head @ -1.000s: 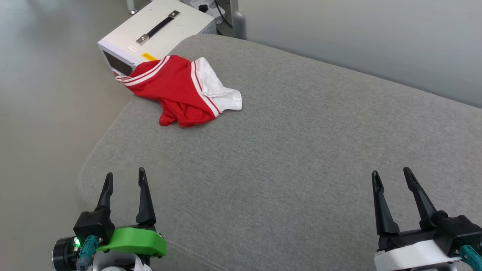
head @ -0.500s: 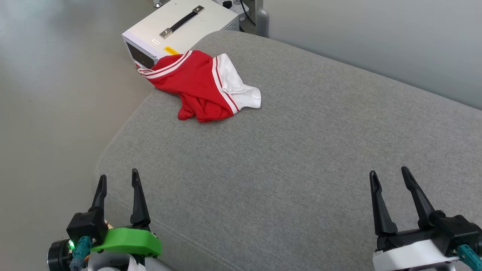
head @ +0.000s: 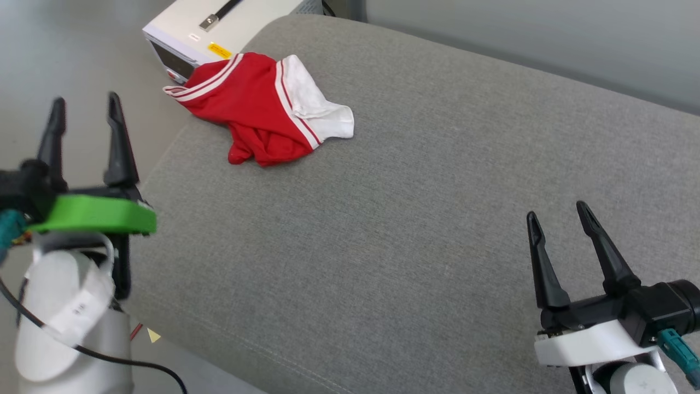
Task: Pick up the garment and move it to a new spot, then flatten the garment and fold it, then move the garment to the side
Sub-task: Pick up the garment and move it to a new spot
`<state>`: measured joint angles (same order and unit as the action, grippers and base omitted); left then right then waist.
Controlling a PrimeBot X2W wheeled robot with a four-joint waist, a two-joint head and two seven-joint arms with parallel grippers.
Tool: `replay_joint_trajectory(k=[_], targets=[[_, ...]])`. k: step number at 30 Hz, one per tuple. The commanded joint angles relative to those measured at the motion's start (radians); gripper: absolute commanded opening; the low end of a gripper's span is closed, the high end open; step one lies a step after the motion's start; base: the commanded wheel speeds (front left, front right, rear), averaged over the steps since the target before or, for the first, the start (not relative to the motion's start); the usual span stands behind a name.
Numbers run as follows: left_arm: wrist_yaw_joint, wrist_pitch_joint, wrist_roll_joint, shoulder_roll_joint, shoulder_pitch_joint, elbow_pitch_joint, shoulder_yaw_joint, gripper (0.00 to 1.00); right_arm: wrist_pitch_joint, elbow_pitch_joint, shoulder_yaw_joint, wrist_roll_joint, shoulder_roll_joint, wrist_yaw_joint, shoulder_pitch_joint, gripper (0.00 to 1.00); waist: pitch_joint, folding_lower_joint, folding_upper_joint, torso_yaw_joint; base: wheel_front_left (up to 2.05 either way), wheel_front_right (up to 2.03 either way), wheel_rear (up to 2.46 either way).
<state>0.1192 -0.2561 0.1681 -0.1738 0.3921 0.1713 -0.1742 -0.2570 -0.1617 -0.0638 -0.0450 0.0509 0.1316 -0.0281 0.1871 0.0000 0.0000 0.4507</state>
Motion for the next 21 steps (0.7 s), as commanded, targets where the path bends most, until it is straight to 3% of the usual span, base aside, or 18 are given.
replay_joint_trajectory(k=[1, 5, 13, 17, 21], targets=[[0.007, -0.006, 0.020, -0.025, 0.065, 0.024, -0.009, 1.00, -0.005, -0.013, -0.002, 0.007, 0.014, -0.001, 0.030, 1.00, 0.078, 0.0000, 0.0000, -0.061, 0.00, 0.00, 0.00], [0.011, -0.006, 0.065, -0.094, 0.203, 0.088, -0.012, 1.00, -0.005, -0.040, -0.008, 0.013, 0.032, -0.001, 0.074, 1.00, 0.150, 0.0000, 0.0000, -0.102, 0.00, 0.00, 0.00], [0.011, 0.028, 0.256, -0.291, 0.442, 0.275, 0.206, 1.00, -0.005, -0.089, -0.018, 0.022, 0.058, -0.001, 0.131, 1.00, 0.242, 0.0000, 0.0000, -0.154, 0.00, 0.00, 0.00], [0.011, 0.157, 0.376, -0.375, 0.545, 0.344, 0.357, 1.00, -0.005, -0.104, -0.025, 0.023, 0.064, -0.001, 0.155, 1.00, 0.270, 0.0000, 0.0000, -0.174, 0.00, 0.00, 0.00], [0.011, 0.354, 0.505, -0.434, 0.623, 0.393, 0.510, 1.00, -0.005, -0.117, -0.034, 0.024, 0.068, -0.001, 0.178, 1.00, 0.295, 0.0000, 0.0000, -0.195, 0.00, 0.00, 0.00]])
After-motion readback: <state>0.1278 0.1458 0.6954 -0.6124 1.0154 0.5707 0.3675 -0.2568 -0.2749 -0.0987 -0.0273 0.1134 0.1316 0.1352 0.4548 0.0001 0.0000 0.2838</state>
